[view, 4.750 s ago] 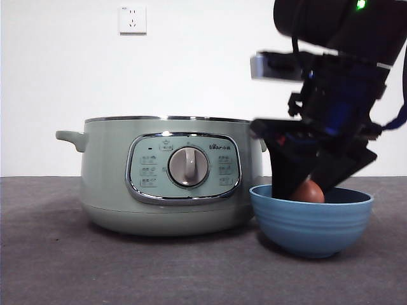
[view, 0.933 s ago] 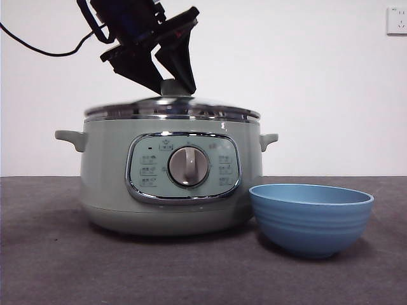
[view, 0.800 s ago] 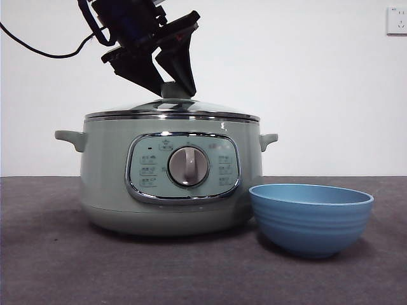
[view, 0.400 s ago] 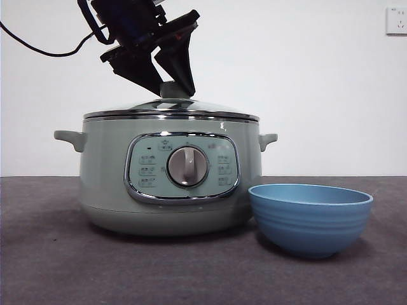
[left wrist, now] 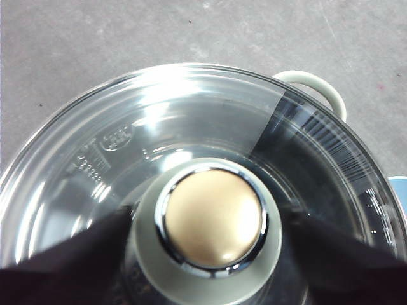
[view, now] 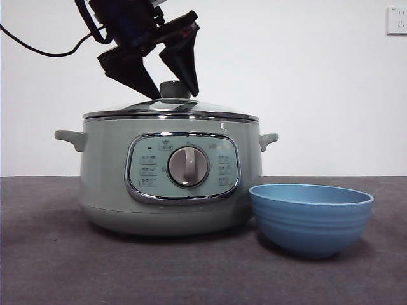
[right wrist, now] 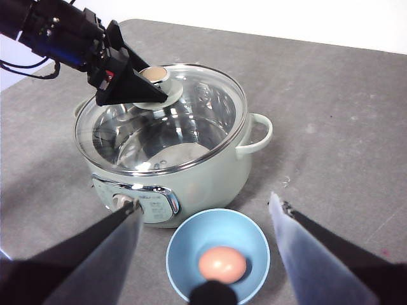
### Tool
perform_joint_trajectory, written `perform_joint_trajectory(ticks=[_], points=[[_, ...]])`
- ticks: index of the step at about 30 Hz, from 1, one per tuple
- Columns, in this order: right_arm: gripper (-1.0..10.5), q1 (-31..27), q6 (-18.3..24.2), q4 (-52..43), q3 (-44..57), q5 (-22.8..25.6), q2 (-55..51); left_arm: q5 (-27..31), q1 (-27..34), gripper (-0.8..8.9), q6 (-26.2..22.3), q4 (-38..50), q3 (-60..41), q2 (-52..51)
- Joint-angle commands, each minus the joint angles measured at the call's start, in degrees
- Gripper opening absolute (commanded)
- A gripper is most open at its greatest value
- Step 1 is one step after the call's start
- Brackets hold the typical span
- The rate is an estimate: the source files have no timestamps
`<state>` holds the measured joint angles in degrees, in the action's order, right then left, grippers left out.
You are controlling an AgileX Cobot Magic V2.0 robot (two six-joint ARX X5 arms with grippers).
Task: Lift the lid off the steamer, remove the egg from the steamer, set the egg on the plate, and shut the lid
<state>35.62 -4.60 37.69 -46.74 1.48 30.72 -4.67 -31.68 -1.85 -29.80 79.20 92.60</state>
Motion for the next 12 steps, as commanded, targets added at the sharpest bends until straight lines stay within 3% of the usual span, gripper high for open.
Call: perform_joint_trajectory(ticks=[1,12], points=[[3.5,0.07,-0.52,-0.24,0.48,-0.07,-0.09,0.04,-0.20,4.76,0.48,0.15,0.04,-1.88],[3.5,0.07,-0.52,-0.22,0.48,-0.09,-0.07,-0.57,-0.22,4.75,0.57,-4.81,0.07,-14.78]])
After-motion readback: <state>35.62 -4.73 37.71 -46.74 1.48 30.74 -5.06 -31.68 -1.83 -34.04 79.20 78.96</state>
